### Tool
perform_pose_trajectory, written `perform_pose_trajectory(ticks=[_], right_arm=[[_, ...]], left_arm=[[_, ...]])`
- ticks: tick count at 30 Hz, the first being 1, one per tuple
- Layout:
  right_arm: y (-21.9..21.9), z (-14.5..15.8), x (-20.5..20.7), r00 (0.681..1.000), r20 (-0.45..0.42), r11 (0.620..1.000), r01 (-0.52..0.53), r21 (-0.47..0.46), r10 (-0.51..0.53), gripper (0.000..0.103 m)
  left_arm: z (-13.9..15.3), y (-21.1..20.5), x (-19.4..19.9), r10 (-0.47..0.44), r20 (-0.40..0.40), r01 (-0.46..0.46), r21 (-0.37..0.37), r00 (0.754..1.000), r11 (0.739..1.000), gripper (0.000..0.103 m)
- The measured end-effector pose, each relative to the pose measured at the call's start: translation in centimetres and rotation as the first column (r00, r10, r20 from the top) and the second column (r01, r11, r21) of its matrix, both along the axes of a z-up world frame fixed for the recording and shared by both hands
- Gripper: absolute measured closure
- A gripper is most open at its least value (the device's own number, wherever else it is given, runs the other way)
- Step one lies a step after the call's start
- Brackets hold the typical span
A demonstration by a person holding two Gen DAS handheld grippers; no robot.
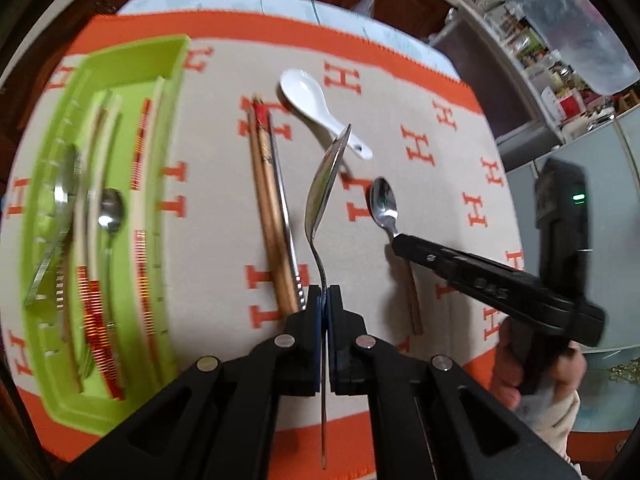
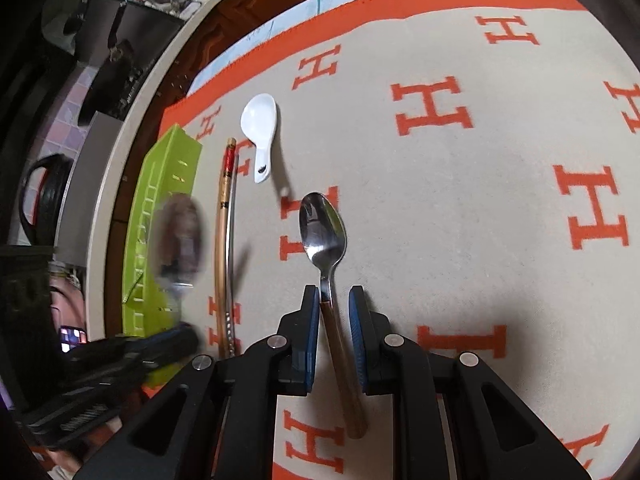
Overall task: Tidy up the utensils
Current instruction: 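Carry the silver spoon to the tray with the left gripper while the right grasps the wooden-handled spoon, then lower both spoons into the green tray and open both grippers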
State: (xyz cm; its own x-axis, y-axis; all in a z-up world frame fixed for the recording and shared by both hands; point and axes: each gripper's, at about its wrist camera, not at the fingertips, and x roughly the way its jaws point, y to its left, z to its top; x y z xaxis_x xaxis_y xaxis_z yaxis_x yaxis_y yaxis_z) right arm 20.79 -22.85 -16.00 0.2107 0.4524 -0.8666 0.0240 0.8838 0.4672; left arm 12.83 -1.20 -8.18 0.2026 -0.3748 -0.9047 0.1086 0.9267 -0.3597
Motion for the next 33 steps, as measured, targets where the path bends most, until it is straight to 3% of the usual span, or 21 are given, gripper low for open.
perform_pose_trajectory(ticks=[7, 11, 19, 25, 33], right_arm=[[1.9, 0.7, 0.0, 0.999, 0.029, 0.993, -0.017, -0.113, 0.020, 0.096], [2.3, 1.6, -0.6, 1.000, 0.029, 0.996, 0.012, -0.087, -0.010, 0.097], [6.7, 6.8, -2.0, 0.997, 0.079, 0.997, -0.026, 0.068, 0.020, 0.097], [13.6, 9.6, -1.1, 0.992, 0.115, 0.990, -0.073, 0.117, 0.060, 0.097], [20.1, 7.5, 0.4, 0.997, 0.065, 0.991, -0.052, 0.127, 0.044, 0.097]], left_arm=[[4.5, 4.8, -1.6, 0.063, 0.111, -0.063, 0.001, 0.992, 0.998, 0.103], [5.5, 8.1, -2.1, 0.116, 0.156, -0.123, 0.034, 0.981, 0.992, 0.103], [4.6, 13.6, -2.0, 0.213, 0.206, -0.234, 0.083, 0.955, 0.969, 0.103], [3.5, 14.9, -0.7, 0.216, 0.227, -0.246, 0.114, 0.950, 0.963, 0.103], [0.5, 14.6, 0.7, 0.174, 0.196, -0.208, 0.169, 0.965, 0.963, 0.103]])
